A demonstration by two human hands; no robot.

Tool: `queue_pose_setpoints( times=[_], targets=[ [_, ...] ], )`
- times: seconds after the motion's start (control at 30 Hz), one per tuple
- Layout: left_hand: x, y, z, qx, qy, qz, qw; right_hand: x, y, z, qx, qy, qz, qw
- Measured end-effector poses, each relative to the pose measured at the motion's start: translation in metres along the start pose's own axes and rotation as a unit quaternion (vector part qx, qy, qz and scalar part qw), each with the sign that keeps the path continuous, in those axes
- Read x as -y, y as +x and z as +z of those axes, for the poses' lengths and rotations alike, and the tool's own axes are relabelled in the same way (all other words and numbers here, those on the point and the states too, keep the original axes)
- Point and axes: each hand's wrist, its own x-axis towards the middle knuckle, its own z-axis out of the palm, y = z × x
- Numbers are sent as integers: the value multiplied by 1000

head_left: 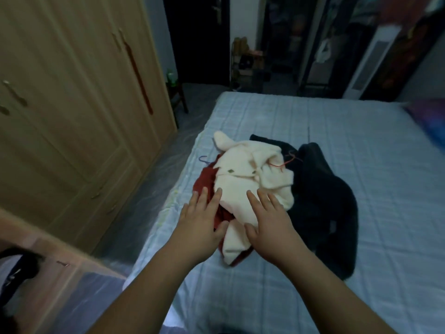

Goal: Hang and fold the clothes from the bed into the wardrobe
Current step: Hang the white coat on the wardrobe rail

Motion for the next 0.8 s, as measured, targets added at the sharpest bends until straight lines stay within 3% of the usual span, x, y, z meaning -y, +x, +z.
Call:
queue_pose_setpoints(
  times=[0.3, 0.8],
  targets=[
    [-38, 74, 33, 57, -4, 79, 995, -58, 11, 13, 24, 17, 111, 993],
    [-2, 247, 56, 114, -32, 141, 983, -88, 143, 28, 31, 20, 190, 981]
  ],
)
